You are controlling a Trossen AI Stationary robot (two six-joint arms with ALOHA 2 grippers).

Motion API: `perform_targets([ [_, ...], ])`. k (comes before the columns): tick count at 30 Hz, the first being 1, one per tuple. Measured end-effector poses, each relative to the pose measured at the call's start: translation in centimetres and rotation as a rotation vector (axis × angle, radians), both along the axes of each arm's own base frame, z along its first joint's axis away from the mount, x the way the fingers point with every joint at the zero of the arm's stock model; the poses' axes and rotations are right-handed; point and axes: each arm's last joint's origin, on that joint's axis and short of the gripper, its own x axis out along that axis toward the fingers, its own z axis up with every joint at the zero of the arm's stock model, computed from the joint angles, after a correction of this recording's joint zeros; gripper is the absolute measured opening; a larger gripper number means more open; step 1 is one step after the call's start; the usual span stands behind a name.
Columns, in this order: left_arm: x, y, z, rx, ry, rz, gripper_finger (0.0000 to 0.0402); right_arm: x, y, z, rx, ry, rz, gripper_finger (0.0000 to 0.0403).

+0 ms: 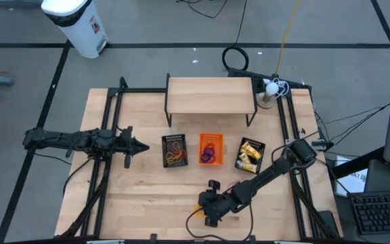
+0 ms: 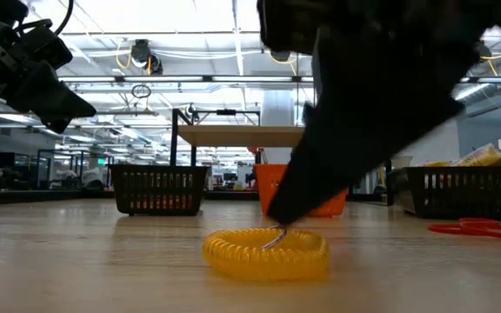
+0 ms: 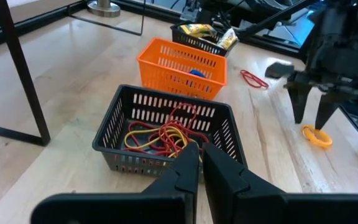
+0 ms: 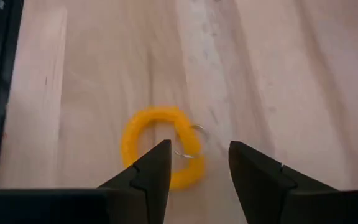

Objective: Pick & Place Office Desk Supplies
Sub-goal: Put the yellow spring rubber band into the orange bin

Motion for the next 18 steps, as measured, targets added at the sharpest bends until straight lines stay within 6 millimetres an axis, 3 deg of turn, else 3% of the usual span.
perform_targets([
  [10, 0.0, 0.0, 0.0, 0.004, 0.002, -0.001, 0.0021, 0.1, 0.1, -1.8, -0.047, 0.040, 0.042, 0.0139],
  [13, 0.0, 0.0, 0.0, 0.003, 0.003, -0.001, 0.0021, 0.2, -0.3, -1.9, -0.060, 0.049, 0.020, 0.0105],
  [18, 0.0, 0.0, -0.1, 0.004, 0.015, -0.001, 0.0021, 0.6, -1.4, -2.0, -0.046, 0.065, -0.048, 0.0016],
])
